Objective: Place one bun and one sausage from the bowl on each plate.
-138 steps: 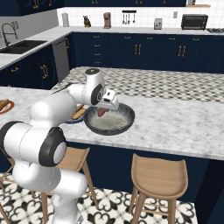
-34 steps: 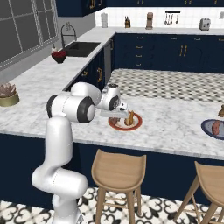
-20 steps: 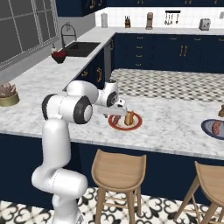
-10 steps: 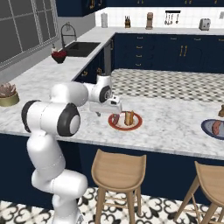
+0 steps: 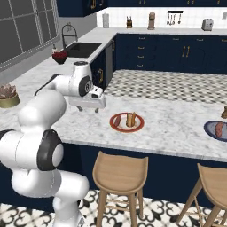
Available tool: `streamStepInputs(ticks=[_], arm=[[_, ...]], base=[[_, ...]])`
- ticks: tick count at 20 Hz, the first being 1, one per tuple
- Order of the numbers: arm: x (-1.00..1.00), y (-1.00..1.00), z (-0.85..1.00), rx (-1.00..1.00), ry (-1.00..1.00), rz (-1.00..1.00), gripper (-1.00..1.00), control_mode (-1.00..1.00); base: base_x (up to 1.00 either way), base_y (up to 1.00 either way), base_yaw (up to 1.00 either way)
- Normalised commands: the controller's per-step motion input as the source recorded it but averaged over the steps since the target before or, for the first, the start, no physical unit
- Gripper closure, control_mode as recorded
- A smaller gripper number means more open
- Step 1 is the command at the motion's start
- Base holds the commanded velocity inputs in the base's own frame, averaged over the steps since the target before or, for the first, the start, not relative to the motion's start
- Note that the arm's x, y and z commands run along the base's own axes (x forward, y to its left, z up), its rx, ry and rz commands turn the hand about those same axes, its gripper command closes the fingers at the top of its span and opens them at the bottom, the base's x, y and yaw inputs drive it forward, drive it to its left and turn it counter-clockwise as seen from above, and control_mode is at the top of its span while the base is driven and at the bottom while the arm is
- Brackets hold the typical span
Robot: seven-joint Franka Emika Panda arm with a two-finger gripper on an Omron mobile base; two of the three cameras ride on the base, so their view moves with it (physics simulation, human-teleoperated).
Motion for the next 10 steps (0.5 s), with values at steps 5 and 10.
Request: streamStepInputs(ticks=[5, 10], arm=[[-0.89, -0.03, 0.78, 0.00, -0.11, -0.01, -1.00, -1.00], [-0.88, 0.00, 0.62, 0.00, -0.15, -0.06, -1.00, -1.00]], base=[[0.00, 0.00, 0.00], [0.00, 0.00, 0.00]])
